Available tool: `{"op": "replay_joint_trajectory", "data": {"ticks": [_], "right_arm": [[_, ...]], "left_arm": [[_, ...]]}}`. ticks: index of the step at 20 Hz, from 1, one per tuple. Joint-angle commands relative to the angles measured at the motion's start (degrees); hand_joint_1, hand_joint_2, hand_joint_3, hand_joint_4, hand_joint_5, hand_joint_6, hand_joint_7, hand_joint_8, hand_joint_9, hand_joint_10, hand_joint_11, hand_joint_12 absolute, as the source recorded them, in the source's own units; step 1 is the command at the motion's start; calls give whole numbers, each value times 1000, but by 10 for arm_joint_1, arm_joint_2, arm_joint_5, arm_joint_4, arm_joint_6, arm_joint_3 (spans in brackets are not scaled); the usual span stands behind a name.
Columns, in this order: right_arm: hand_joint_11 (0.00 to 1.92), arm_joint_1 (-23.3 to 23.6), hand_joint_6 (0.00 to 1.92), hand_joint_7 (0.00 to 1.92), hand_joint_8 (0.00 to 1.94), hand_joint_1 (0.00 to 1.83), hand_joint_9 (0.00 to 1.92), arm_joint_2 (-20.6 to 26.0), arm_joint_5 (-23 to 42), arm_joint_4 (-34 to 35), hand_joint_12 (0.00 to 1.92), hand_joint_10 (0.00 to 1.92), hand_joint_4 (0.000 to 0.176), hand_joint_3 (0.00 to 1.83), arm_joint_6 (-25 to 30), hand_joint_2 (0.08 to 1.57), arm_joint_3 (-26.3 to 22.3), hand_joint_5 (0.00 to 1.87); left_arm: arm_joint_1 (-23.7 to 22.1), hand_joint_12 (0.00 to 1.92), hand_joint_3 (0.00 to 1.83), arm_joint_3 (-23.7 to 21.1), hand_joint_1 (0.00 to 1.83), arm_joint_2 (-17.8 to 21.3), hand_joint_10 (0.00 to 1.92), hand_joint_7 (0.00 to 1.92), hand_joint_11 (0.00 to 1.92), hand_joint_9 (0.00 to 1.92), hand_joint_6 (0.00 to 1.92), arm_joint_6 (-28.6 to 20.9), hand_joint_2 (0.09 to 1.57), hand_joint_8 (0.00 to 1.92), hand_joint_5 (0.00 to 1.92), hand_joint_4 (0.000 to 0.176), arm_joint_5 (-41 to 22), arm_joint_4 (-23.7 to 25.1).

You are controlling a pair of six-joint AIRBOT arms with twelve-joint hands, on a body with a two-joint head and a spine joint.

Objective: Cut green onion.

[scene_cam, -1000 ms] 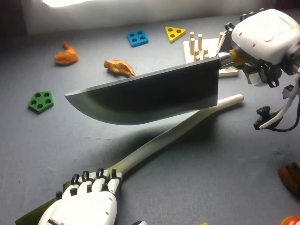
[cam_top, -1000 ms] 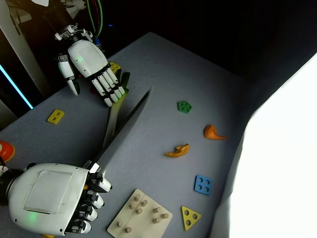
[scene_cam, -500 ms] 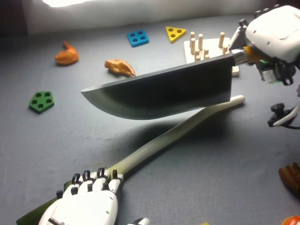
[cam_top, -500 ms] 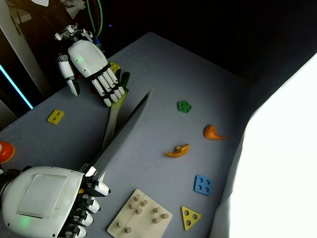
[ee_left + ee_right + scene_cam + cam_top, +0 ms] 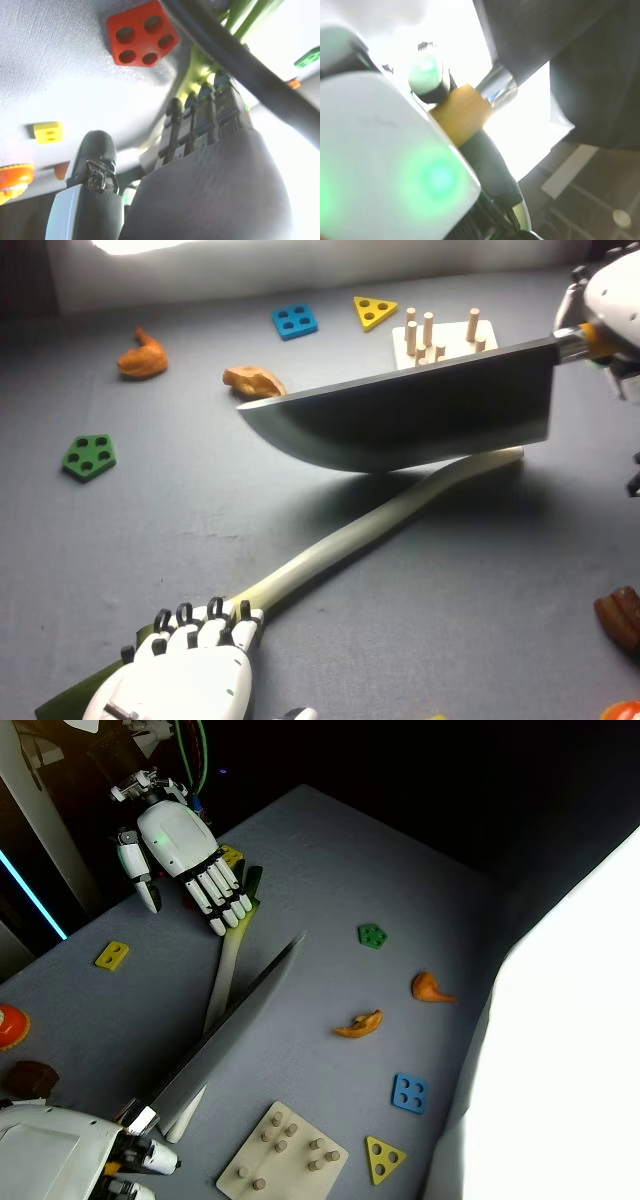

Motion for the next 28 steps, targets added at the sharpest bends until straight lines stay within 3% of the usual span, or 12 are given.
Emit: {"op": "replay_joint_trajectory", "data": {"ticks": [1, 3, 5, 10, 13, 14, 16, 21, 25, 28], "right_arm": [[1682, -1, 1921, 1605, 1941, 1625, 1639, 10, 44, -11, 1921, 1921, 176, 1076, -16, 637, 2, 1363], [1674, -1, 1921, 1590, 1941, 1615, 1624, 13, 44, -8, 1921, 1921, 176, 1009, -16, 659, 1, 1357], [1652, 1, 1921, 1554, 1941, 1615, 1589, 13, 45, -7, 1921, 1921, 176, 970, -16, 673, 1, 1331], [1646, 37, 1921, 1532, 1941, 1581, 1578, 17, 79, 12, 1921, 1921, 176, 894, -7, 712, 2, 1359], [1646, 64, 1921, 1539, 1941, 1588, 1585, 21, 103, 12, 1921, 1921, 176, 884, 25, 715, 13, 1327], [1647, 70, 1921, 1532, 1941, 1592, 1586, 21, 104, 12, 1921, 1921, 176, 852, 29, 726, 17, 1334], [1635, 78, 1921, 1530, 1941, 1594, 1582, 17, 102, 9, 1921, 1921, 176, 841, 46, 721, 31, 1339], [1647, 79, 1921, 1539, 1941, 1588, 1590, -24, 102, -106, 1921, 1921, 176, 856, 209, 732, 126, 1337], [1648, 66, 1921, 1522, 1941, 1556, 1582, -35, 101, -145, 1921, 1921, 176, 858, 308, 747, 170, 1306], [1643, 58, 1921, 1542, 1941, 1577, 1581, -51, 111, -167, 1921, 1921, 176, 894, 328, 733, 201, 1366]], "left_arm": [[-1, 28, 0, 3, 222, -1, 0, 12, 11, 0, 0, 0, 1392, 2, 48, 0, 22, 20], [-2, 110, 0, 3, 253, -1, 0, 61, 1, 30, 0, 0, 1380, 0, 70, 0, 22, 20], [-2, 53, 0, 3, 340, -1, 0, 65, 0, 31, 2, 0, 1364, 2, 82, 0, 22, 20], [-2, 23, 0, 3, 273, -1, 3, 78, 10, 40, 16, 0, 1371, 10, 81, 0, 22, 20], [-3, 135, 0, 4, 307, -1, 2, 97, 0, 54, 5, 0, 1366, 2, 132, 0, 22, 21], [-3, 255, 0, 4, 351, -1, 9, 141, 0, 91, 10, 0, 1352, 5, 171, 0, 22, 21], [-4, 216, 3, 4, 278, -2, 1, 114, 0, 68, 1, 0, 1364, 0, 143, 0, 22, 22], [-4, 115, 1, 4, 297, -1, 3, 97, 0, 42, 4, 0, 1369, 3, 110, 0, 22, 25], [-7, 103, 10, 4, 165, -1, 4, 134, 0, 53, 11, 0, 1401, 8, 134, 0, 22, 29], [-13, 5, 16, 5, 102, 2, 9, 116, 5, 24, 9, 0, 1428, 3, 150, 0, 20, 32]]}}
